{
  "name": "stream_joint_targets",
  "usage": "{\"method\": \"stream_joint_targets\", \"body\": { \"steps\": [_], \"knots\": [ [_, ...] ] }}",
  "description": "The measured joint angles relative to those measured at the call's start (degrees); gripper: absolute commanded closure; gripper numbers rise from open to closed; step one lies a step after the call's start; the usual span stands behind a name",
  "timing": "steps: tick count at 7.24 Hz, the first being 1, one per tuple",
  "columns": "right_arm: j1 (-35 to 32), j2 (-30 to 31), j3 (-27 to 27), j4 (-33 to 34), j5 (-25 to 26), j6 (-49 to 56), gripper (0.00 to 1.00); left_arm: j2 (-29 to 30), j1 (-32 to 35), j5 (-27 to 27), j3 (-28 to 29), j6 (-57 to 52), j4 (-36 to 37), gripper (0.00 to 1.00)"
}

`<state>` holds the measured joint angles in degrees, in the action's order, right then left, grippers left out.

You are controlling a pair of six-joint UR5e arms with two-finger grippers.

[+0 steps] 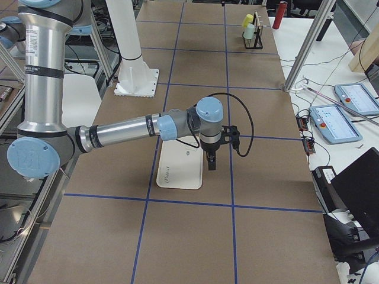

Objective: Left arm grabs green cup and hands to right arm on tray

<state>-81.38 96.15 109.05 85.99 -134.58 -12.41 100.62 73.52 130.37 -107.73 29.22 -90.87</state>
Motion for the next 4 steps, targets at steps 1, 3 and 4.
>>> {"method": "stream_joint_targets", "body": {
  "steps": [1,3,4],
  "knots": [
    [0.2,0.5,0.0,-1.4,-0.3,-0.1,0.00,3.4,-1.5,-0.3,2.6,1.4,0.0,0.01],
    [0.5,0.9,-0.1,-2.5,-0.4,-0.5,0.00,10.9,-2.9,-0.2,10.7,3.2,0.1,0.01],
    [0.6,0.9,-0.1,-2.7,-0.4,-0.6,0.00,15.5,-3.5,-0.3,15.9,4.5,0.0,0.01]
  ]
}}
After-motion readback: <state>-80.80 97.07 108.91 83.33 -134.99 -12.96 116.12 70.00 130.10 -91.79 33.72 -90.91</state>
